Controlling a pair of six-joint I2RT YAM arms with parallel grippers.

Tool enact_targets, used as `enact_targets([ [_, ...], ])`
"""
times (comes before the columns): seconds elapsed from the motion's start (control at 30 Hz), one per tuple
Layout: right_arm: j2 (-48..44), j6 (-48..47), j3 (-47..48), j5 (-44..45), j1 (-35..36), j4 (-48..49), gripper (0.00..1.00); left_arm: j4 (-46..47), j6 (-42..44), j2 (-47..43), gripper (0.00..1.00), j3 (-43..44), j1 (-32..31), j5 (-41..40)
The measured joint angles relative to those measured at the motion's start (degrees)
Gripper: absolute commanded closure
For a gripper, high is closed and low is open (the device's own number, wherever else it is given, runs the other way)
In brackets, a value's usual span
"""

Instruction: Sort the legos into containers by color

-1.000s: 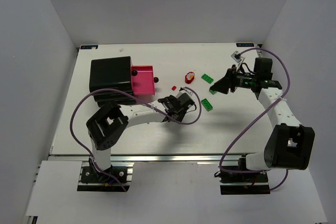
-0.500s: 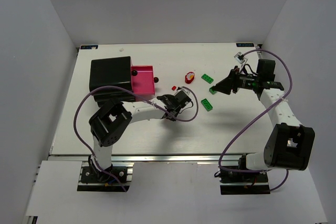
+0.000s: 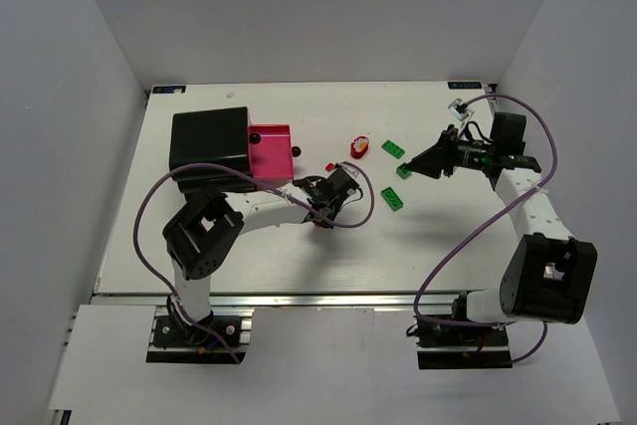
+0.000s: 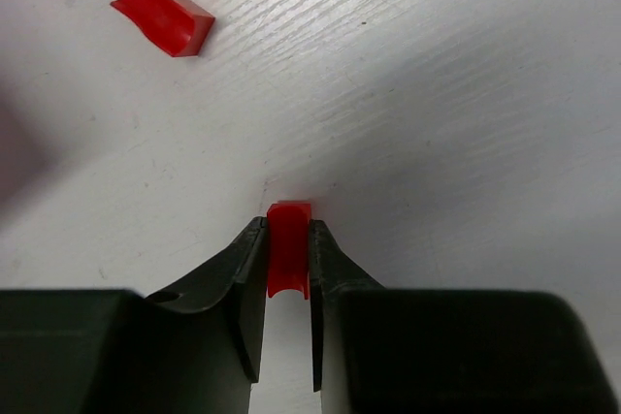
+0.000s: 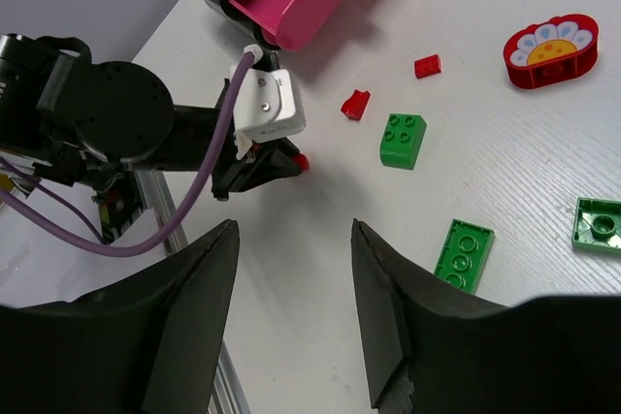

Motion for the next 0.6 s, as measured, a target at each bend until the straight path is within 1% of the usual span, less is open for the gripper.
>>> enact_targets([
  [0.13,0.0,0.0,-0.2,-0.5,0.0,0.1,0.46,-2.8,0.0,-3.3,0.81,1.7,0.0,-0.7],
  [0.33,0.0,0.3,-0.9,-0.5,0.0,0.0,0.49,-4.2,1.1,-9.7,0.83,7.7,1.4,-5.2],
  [0.43,0.0,0.5,-0.9,-0.5,0.0,0.1,0.50,-4.5,1.7,-11.5,0.85,9.3,4.0,-8.4],
  [0.6,0.0,0.5,-0.9,-0.5,0.1,0.1,0.51,-5.6,2.6,-10.8,0.85,10.6,10.0,-12.0],
])
